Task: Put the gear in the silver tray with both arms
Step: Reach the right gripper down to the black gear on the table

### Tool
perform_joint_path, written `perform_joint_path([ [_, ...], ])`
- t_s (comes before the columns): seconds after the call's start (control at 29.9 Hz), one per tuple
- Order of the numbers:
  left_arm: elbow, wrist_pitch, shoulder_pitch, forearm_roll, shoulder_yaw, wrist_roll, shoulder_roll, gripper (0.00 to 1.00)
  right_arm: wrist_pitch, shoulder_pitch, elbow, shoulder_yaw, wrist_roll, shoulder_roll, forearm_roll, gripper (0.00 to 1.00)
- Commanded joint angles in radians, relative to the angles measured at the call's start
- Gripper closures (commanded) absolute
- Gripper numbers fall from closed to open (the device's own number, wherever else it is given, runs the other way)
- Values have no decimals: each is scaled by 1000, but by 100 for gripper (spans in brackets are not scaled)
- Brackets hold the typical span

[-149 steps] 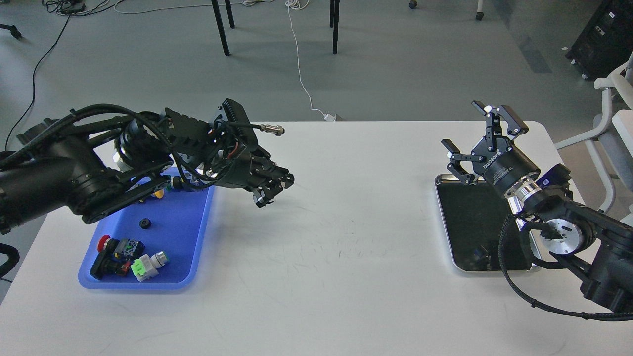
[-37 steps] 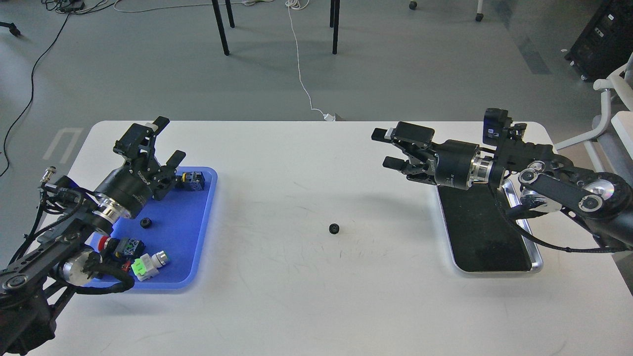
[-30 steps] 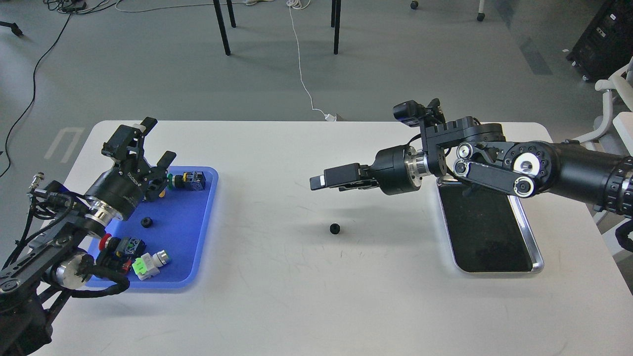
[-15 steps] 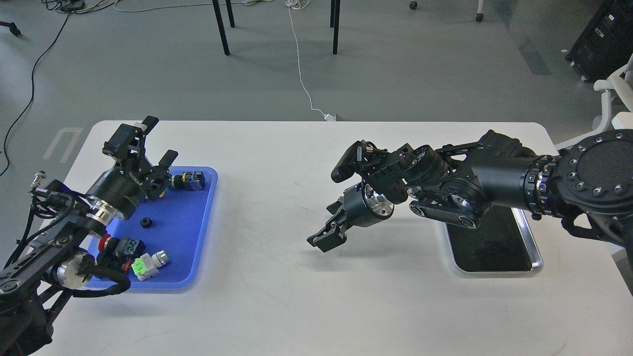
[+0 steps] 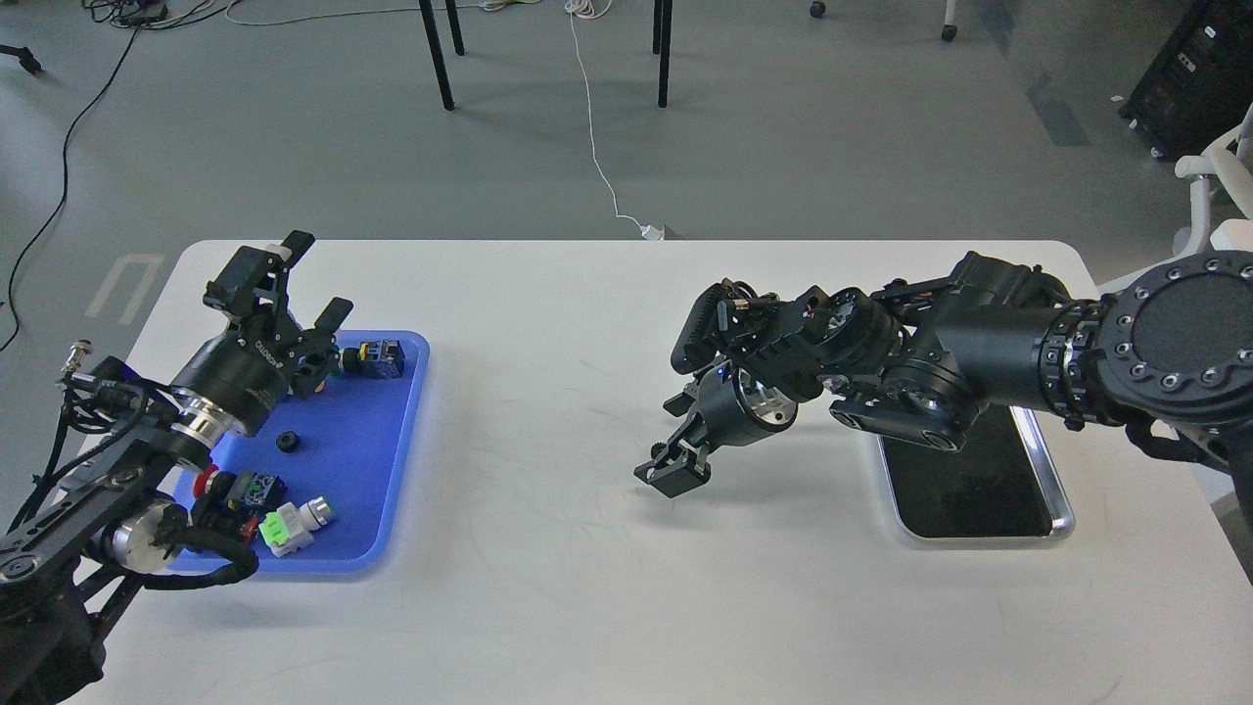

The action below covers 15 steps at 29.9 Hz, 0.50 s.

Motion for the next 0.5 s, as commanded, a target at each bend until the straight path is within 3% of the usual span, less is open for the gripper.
perform_joint_path([
  [0.0,0,0,6,0,1,0,-2,2,-24,-23,-1,-4,0,0,1,22],
  [0.47,0,0,6,0,-1,0,-2,2,-55,-66,-66,-4,0,0,11,36],
])
